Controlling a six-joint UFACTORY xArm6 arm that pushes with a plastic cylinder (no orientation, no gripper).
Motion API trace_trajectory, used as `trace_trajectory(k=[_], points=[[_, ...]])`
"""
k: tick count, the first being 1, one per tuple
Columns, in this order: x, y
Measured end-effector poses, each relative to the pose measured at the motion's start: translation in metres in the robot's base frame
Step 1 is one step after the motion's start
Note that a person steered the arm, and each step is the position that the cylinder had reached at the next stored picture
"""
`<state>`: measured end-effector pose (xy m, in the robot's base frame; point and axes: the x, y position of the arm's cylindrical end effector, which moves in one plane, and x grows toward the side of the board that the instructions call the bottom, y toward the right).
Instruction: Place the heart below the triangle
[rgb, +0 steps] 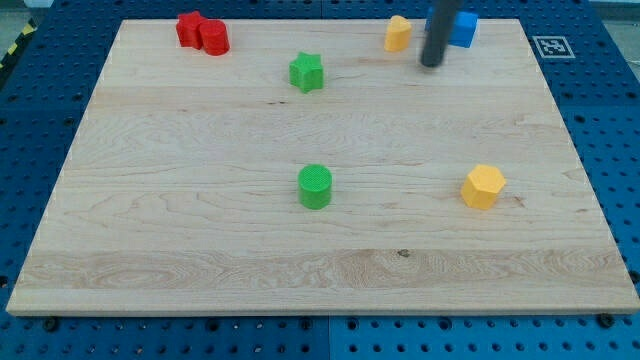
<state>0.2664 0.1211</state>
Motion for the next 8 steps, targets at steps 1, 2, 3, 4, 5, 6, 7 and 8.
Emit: trace_trajectory(k=[1,2,3,4,5,6,7,8], points=[[-0.022,-0.061],[-0.027,-0.072],[-0.073,-0.094],[-0.074,-0.094],[-0.074,-0.092],[-0.074,-0.078],[-0.073,-0.046],[-0.074,-0.004]])
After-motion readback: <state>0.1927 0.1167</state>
